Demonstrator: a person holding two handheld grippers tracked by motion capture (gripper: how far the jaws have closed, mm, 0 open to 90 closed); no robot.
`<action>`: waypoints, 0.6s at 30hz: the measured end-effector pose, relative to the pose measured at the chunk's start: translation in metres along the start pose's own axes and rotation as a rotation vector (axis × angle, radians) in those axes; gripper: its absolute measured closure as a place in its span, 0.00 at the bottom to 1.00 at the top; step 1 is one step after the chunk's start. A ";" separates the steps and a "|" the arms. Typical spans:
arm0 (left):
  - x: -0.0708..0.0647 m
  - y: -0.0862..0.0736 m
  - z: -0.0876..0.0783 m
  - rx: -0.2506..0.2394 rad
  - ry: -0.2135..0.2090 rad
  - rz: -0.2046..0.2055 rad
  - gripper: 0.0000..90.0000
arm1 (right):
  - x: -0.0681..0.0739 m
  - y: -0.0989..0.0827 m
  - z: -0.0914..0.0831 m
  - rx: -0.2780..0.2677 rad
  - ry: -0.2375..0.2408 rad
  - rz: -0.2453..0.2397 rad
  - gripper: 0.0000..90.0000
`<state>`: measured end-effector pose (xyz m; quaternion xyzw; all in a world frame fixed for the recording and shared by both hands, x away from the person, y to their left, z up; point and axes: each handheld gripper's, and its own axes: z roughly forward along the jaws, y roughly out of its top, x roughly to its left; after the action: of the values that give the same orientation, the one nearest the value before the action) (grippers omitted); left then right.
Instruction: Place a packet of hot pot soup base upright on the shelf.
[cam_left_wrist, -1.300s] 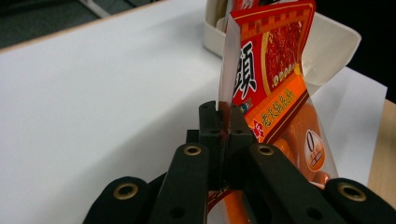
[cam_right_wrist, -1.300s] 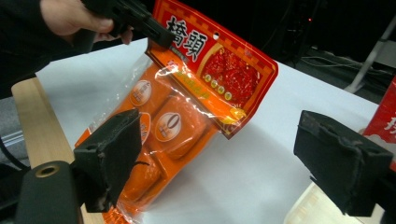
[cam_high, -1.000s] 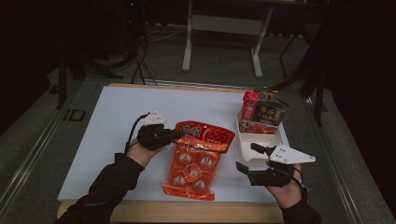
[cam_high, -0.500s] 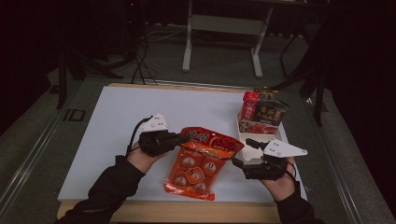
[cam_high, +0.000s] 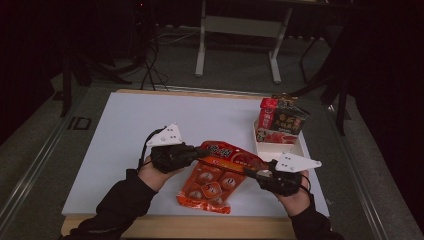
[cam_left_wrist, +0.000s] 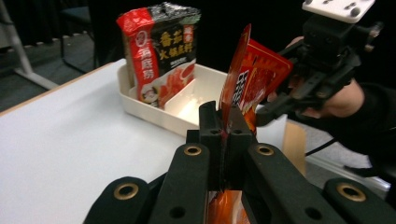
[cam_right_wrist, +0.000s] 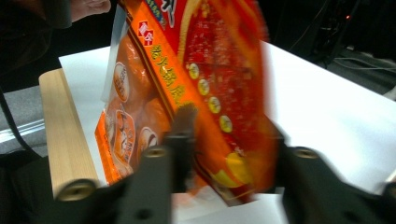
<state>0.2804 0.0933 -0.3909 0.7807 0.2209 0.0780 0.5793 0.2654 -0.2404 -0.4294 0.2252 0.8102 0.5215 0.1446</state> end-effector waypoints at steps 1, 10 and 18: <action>0.000 0.000 0.000 -0.002 -0.003 -0.003 1.00 | -0.001 0.000 -0.002 -0.001 0.004 0.002 0.85; -0.003 0.004 -0.008 -0.055 -0.039 -0.010 0.99 | 0.001 0.012 -0.017 -0.022 0.092 0.046 1.00; -0.005 0.005 -0.015 -0.117 -0.059 0.027 0.99 | 0.007 0.032 -0.030 -0.050 0.057 0.041 1.00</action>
<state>0.2716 0.1030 -0.3805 0.7504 0.1881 0.0755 0.6292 0.2526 -0.2489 -0.3883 0.2231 0.7960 0.5505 0.1164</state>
